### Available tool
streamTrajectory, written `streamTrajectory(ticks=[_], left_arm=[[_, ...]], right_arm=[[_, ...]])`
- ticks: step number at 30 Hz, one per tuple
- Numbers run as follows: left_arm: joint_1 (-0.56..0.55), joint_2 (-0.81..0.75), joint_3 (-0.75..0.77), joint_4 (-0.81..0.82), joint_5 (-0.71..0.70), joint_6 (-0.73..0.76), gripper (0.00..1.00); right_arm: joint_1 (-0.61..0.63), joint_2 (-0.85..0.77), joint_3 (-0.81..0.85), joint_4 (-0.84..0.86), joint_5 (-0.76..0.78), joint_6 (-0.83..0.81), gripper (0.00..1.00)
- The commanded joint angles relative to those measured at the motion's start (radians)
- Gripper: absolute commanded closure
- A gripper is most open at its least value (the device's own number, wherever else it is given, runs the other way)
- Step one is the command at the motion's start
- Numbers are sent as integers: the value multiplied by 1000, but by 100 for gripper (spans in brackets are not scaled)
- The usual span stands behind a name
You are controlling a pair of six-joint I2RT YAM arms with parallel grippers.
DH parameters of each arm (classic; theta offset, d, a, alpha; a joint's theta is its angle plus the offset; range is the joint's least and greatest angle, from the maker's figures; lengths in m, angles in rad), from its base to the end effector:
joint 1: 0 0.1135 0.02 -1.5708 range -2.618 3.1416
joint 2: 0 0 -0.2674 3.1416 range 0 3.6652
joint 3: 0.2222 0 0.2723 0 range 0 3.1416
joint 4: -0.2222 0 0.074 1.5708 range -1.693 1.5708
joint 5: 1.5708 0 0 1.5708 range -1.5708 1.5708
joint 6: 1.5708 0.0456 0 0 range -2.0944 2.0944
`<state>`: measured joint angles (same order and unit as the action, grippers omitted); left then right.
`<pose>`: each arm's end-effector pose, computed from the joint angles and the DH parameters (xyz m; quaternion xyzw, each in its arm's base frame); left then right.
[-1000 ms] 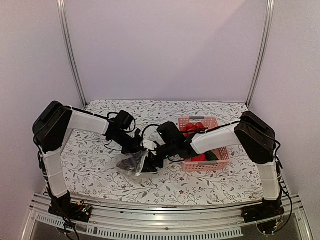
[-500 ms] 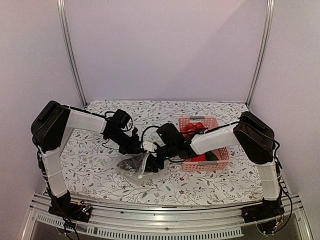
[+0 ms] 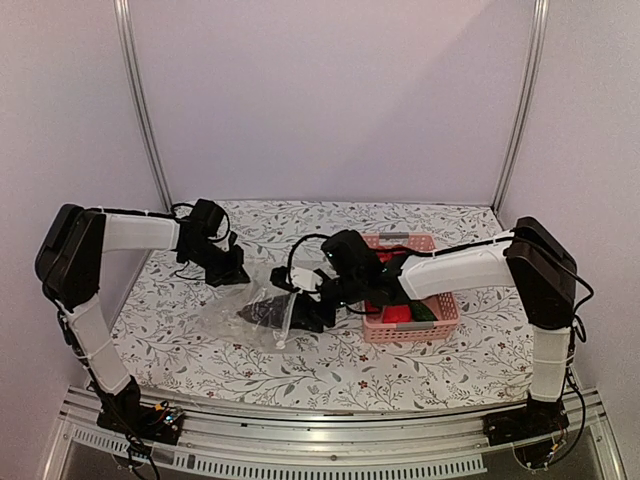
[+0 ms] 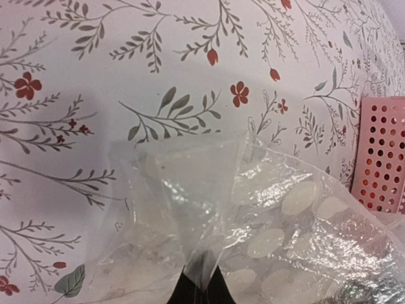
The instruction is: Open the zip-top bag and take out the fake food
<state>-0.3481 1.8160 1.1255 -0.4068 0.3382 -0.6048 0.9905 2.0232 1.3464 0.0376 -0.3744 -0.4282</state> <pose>0.3532 -0.1443 0.1459 -0.0835 0.9554 -0.2514 0.1304 0.2465 0.4064 0.1650 -0.6352 0.6117 0.2822 0.3778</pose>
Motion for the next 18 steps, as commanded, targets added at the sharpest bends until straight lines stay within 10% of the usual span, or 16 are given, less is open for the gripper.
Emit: streamTrajectory(ticks=[1,18], left_arm=[[22,-17,25,-37,-75,37,100],[78,-19,28,-79,-152,48,100]], right_arm=[[8,-47,-55,-77,61,-9,44],[5,-255,-119,-236,188,18,50]])
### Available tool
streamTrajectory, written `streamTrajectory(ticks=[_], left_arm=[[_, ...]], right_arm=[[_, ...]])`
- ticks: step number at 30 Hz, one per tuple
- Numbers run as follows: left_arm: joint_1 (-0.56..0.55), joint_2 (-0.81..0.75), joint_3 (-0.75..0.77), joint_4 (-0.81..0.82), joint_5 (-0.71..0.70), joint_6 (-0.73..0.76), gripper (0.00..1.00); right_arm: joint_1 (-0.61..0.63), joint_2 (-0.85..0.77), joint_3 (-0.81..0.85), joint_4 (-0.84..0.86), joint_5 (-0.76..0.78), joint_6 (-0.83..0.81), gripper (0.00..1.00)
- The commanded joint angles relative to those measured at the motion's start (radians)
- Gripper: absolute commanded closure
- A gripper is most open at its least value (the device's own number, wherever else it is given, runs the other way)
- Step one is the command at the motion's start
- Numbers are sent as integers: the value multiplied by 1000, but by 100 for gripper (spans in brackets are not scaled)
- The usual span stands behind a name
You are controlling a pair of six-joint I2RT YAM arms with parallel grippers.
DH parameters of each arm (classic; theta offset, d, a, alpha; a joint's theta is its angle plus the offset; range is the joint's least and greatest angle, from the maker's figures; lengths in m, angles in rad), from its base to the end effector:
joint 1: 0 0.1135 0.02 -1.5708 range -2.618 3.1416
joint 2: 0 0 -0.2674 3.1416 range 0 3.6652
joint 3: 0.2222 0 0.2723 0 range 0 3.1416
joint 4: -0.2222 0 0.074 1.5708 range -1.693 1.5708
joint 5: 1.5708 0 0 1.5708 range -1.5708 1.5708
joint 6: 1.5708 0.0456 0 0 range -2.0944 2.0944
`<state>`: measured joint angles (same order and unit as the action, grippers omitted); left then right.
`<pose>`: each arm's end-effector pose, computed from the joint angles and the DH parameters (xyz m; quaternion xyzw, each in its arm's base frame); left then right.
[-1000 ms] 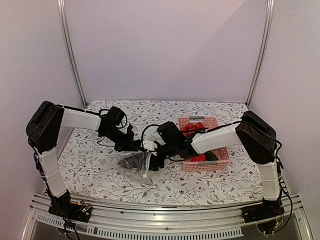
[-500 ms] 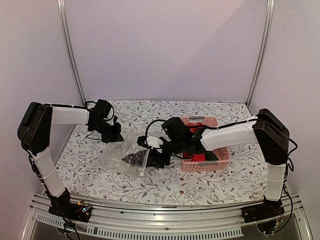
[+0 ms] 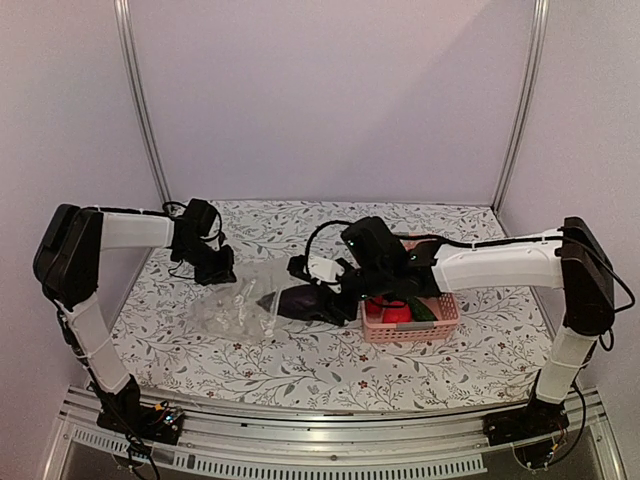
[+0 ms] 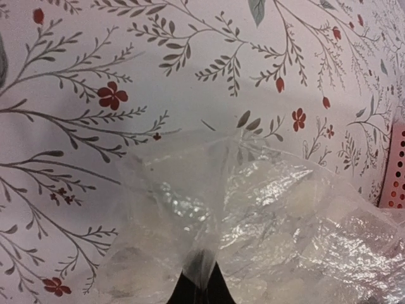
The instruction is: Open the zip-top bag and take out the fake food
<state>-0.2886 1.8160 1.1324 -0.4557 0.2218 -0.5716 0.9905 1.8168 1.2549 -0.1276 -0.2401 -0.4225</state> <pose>0.3598 -0.1173 0.1441 -0.1134 0.9645 -0.1870 0.1483 0.2284 0.3682 0.2069 -0.6218 0.6499 0.2226 0.3761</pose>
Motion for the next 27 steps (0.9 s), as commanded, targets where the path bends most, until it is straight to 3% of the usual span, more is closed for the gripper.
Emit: streamTrajectory(ticks=[1,13,27], left_arm=[[22,-18,20,-33,-37,14,100],[34,7,27,-38,-12,27,100],[40,23,36,-40,1,29,100]], right_arm=[[4,-61,-34,-84,64,20,50],[-84,-329,-238,-109,109,134,52],[-331,-548,-436,-68,99,348,53]])
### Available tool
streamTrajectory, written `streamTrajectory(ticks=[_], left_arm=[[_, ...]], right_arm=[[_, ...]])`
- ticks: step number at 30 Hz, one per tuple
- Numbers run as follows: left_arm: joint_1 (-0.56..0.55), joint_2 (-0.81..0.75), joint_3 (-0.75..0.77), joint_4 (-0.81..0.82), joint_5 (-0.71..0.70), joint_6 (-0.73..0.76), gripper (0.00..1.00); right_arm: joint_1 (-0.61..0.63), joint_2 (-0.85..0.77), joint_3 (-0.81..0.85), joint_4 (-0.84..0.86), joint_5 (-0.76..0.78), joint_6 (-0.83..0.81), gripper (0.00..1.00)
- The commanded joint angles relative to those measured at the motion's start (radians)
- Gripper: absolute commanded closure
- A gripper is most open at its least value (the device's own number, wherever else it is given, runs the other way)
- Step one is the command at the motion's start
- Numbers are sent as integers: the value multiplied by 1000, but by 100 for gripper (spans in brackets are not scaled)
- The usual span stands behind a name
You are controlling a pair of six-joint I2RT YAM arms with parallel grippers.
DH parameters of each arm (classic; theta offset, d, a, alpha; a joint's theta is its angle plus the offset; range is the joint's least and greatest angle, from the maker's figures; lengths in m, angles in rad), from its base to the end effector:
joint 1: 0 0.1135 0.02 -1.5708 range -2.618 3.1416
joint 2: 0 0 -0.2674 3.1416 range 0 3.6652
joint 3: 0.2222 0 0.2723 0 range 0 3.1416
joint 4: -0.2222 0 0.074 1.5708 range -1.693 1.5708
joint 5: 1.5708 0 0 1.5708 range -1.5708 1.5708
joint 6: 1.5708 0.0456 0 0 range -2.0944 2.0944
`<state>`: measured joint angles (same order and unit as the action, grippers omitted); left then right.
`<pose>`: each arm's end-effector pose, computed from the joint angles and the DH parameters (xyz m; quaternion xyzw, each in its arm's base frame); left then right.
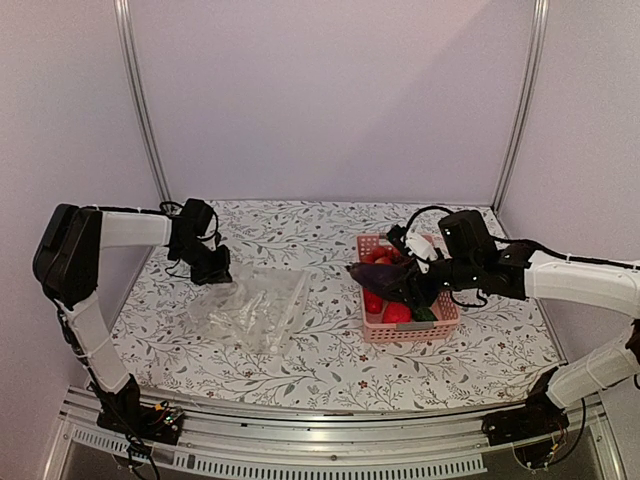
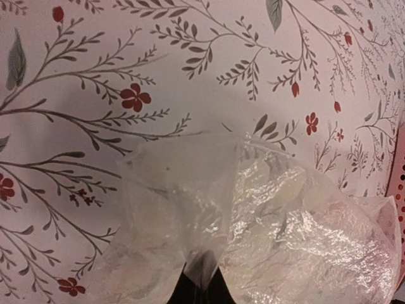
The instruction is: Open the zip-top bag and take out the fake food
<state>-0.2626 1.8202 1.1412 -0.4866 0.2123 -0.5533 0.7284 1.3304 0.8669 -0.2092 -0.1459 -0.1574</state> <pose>0.3617 -0.1072 0.1435 -0.1200 0.9669 -0.1746 0.1425 0.2298 0.2139 0.2339 -0.4136 0.7982 0.1849 0.3969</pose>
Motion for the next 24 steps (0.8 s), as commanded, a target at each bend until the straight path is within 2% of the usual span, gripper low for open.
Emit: streamTrajectory(ticks=[1,12,15,16,20,24], left_arm=[[15,20,30,-10,14,10,100],[17,24,61,-7,41,13,100],[18,21,60,-5,47,0,100],[19,20,56,1,52,-10,100],[18,13,20,48,93,-86,100],[17,-8,-36,132,137,-177,100]], right_arm=[[-91,-77,-61,14,5,102,53],[-179,-92,-183,9,28,224,53],[-187,-69,-190,-5,52,257,49],[-189,-62,-188,-10,59,266,46],[-193,-31,-174,-28,76,291,18],[-193,-30,-141,-49,79,296,9]])
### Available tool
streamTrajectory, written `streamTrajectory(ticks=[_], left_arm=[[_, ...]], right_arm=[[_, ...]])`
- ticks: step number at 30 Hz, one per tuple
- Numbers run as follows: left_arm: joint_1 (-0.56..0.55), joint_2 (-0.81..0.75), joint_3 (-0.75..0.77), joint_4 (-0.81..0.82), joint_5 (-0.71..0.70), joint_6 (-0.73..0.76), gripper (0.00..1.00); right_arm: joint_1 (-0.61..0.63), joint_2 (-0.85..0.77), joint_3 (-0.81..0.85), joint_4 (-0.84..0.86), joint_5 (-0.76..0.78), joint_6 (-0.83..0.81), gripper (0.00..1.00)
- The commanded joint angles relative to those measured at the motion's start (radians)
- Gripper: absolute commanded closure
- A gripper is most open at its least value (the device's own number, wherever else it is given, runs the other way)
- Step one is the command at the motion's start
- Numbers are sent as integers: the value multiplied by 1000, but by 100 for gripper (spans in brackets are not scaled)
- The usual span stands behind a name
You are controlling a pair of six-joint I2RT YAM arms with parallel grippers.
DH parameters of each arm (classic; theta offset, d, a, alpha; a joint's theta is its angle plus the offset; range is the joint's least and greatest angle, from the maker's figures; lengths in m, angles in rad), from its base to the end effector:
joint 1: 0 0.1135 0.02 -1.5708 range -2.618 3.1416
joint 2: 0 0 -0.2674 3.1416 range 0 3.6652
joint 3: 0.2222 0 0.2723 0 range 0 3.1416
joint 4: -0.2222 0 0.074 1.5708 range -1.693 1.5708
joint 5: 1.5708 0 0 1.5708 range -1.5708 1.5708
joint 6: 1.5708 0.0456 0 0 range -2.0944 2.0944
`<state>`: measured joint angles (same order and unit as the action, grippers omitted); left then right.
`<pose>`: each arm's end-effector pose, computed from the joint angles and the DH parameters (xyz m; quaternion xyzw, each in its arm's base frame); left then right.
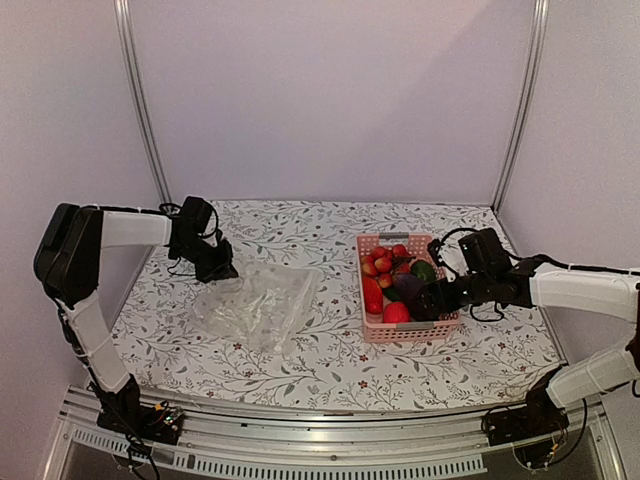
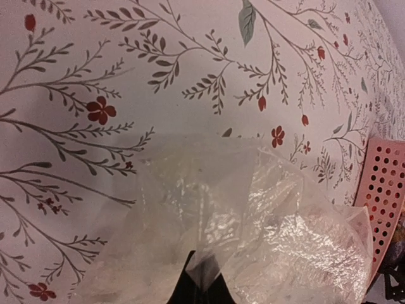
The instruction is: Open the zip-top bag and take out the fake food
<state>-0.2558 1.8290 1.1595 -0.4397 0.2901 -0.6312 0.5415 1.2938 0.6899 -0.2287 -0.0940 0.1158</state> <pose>0.3703 -0.1103 0.1489 -0.1473 0.9525 -0.2242 0.1441 0.2377 0.1479 0.1810 -0.2134 0.9070 0.1578 0.3269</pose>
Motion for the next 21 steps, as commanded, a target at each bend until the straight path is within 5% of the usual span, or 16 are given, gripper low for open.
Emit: streamTrajectory(ticks=[1,12,21], left_arm=[[7,-22,-66,103,64,-118,100],[-62,-83,-119,191,17,-306,98],[-82,-205,-99,78,-40,-243,54]], right_arm=[[-6,1,49,-37,24,17,8],[8,-19,276,-57,-80,-34,10],[145,191,556,-85,-214,-54,18]])
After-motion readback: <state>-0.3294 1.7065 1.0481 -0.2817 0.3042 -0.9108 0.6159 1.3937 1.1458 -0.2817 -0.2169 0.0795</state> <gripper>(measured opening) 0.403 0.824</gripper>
